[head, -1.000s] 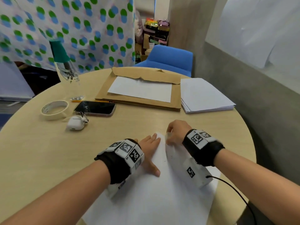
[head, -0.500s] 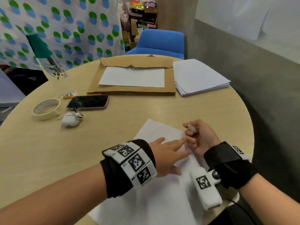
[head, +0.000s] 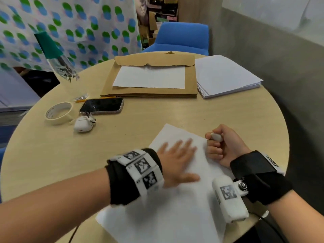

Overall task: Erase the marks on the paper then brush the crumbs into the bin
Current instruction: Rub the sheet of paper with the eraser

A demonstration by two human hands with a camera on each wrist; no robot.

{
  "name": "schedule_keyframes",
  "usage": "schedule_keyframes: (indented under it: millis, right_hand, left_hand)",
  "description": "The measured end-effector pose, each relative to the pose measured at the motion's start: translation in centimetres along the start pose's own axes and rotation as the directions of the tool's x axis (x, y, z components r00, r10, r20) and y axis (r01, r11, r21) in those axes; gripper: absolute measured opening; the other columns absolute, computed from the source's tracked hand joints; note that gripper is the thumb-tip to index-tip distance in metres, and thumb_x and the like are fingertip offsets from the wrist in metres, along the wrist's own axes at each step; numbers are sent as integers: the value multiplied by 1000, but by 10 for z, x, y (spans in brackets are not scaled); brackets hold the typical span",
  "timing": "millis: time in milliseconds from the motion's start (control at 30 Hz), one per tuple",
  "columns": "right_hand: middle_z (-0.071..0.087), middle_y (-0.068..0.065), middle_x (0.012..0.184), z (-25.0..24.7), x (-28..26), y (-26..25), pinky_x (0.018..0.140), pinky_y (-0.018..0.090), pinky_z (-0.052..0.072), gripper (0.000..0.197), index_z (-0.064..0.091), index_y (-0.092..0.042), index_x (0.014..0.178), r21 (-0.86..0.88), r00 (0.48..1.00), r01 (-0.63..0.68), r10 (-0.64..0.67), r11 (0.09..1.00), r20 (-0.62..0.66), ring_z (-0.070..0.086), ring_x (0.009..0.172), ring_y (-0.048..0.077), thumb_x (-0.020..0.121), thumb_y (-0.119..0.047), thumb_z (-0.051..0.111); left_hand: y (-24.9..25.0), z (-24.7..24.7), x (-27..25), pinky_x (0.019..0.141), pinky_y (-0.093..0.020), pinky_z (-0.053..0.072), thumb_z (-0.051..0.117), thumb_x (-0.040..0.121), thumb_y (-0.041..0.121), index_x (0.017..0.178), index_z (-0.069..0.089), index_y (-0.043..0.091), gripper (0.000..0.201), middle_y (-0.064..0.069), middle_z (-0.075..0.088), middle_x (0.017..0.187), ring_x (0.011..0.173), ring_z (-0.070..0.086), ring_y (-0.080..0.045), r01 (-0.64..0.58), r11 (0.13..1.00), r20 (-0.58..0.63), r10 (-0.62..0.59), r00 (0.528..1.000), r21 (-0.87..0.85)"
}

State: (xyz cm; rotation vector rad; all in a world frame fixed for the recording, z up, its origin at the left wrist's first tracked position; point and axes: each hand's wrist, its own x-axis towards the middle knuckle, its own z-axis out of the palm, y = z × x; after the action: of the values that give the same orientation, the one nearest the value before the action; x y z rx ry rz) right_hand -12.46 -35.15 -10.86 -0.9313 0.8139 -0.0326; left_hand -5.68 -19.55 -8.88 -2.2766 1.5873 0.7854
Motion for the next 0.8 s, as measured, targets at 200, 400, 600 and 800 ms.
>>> schedule_keyframes:
  millis: [200, 400, 600, 800]
  right_hand:
    - [23, -5, 43, -3, -2, 2, 35, 12, 13, 10, 40, -13, 57, 50, 1000, 4, -5, 999, 17, 18, 28, 9, 56, -22, 44]
    - [24, -5, 43, -4, -1, 1, 34, 12, 14, 11, 41, -13, 56, 70, 1000, -3, 1, 998, 30, 20, 28, 9, 57, -23, 45]
    - [23, -5, 42, -5, 2, 2, 33, 12, 14, 17, 40, -13, 56, 45, 1000, -6, 6, 999, 20, 19, 28, 8, 71, -22, 40]
    - [23, -5, 43, -6, 3, 2, 32, 14, 14, 26, 40, -13, 56, 37, 1000, -9, 8, 999, 22, 19, 29, 8, 79, -22, 35]
  left_hand:
    - [-44, 7, 5, 115, -45, -10, 21, 94, 59, 147, -19, 22, 75, 3, -27, 154, 144, -17, -16, 128, 991, 82, -131, 988, 41]
    - [-60, 8, -18, 113, -44, -16, 15, 89, 65, 145, -24, 22, 80, 7, -44, 135, 141, -26, -16, 235, 969, -38, -233, 972, 74]
    - [-21, 22, -27, 115, -39, -12, 2, 82, 67, 145, -20, 32, 75, 11, -31, 151, 138, -26, -8, -92, 996, 166, 88, 982, 18]
    - [-75, 5, -19, 112, -50, -15, 10, 85, 72, 146, -22, 16, 88, 1, -40, 145, 143, -22, -17, 411, 897, -22, -413, 910, 164]
